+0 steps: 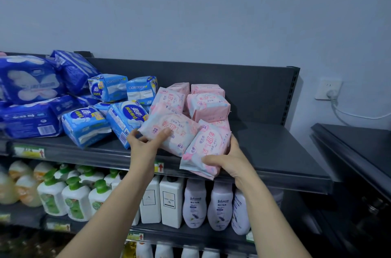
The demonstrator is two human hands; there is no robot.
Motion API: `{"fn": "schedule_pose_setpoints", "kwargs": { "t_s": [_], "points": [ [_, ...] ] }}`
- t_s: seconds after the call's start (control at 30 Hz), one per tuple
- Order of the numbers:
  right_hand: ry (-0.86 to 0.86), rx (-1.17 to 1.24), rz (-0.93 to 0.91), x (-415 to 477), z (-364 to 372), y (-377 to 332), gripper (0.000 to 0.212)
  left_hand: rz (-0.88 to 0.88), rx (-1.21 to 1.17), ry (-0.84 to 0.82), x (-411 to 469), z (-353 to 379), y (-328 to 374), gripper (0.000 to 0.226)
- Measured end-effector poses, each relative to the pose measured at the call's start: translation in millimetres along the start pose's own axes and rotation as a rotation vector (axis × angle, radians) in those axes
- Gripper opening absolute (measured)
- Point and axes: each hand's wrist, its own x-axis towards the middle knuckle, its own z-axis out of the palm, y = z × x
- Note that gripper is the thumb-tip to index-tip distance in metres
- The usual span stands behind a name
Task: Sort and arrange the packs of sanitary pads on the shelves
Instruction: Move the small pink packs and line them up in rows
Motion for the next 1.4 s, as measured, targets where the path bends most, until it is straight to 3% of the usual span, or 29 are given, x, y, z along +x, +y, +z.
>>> {"fn": "schedule_pose_setpoints", "kwargs": {
  "t_s": [0.17, 0.23, 0.33, 0.37, 0.47, 0.63, 0.8, 1.0, 1.13, 1.2, 1.4],
  "points": [
    [0.034, 0.141, -0.033, -5, 2, -4, 0.095, -0.1, -0.123, -0.038, -7, 0, -8, 0.06],
    [0.041, 0.231, -0.061, -8, 6, -4, 0.092, -0.12, -0.147, -0.076, -10, 3, -12, 0.064],
    [-0.004, 0.308, -0.115, -11, 10, -2, 0.109, -0.107, -0.068, -0.108, -17, 8, -9, 0.075],
    [-0.003, 0.33, -0.13, -13, 11, -3, 0.104, -0.095, -0.051, -0.086, -17, 8, -6, 0.077],
    [0.132, 0.368, -0.181, -18, 8, -5, 0.07, -0.06, -0.001, 0.012, -12, 7, 5, 0.076],
    [0.4, 0.438, -0.249, -24, 1, -7, 0.051, 0.018, 0.144, -0.046, -11, 11, 9, 0.052],
    [0.626, 0.429, -0.329, -36, -15, -11, 0.049, 0.09, 0.267, -0.207, -12, 23, 6, 0.06],
    [0.808, 0.384, -0.4, -53, -36, -15, 0.052, 0.153, 0.522, -0.242, -15, 47, -2, 0.081],
    [0.894, 0.402, -0.422, -73, -54, -18, 0.077, 0.168, 0.474, -0.35, -18, 68, 0, 0.092],
    [0.945, 0.378, -0.452, -82, -62, -16, 0.07, 0.155, 0.426, -0.411, -23, 78, 0, 0.099],
    [1.127, 0.347, -0.471, -127, -86, -7, 0.061, 0.03, 0.297, -0.521, -56, 99, -14, 0.075]
  ]
}}
